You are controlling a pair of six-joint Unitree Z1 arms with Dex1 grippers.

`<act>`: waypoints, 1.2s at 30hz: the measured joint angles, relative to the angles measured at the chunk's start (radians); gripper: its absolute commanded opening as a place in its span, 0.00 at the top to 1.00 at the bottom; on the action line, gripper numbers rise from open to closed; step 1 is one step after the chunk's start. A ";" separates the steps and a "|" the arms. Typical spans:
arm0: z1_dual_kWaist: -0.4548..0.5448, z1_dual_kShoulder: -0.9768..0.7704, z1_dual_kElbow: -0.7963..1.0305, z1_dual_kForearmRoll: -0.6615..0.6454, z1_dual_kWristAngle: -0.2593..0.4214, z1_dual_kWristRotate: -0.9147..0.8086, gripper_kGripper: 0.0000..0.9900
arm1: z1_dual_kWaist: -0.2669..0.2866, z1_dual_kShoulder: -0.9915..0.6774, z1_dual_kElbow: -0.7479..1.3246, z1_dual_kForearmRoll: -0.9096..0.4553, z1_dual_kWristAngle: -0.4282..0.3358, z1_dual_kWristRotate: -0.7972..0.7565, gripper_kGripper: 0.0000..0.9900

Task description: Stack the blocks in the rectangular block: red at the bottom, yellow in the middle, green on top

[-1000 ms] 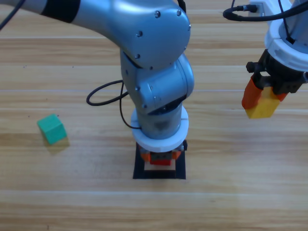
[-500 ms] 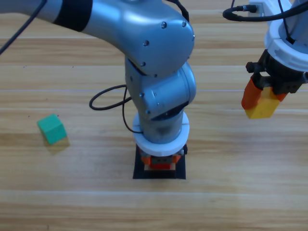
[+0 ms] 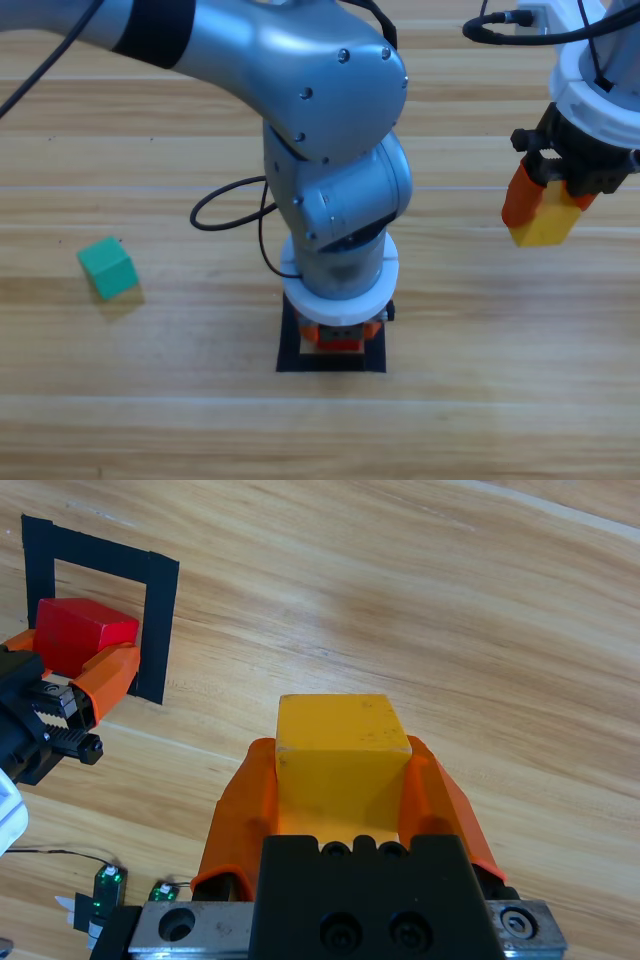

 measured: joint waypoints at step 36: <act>-0.020 -0.001 0.015 0.006 0.011 -0.044 0.00 | 0.000 0.000 0.000 0.000 0.006 -0.003 1.00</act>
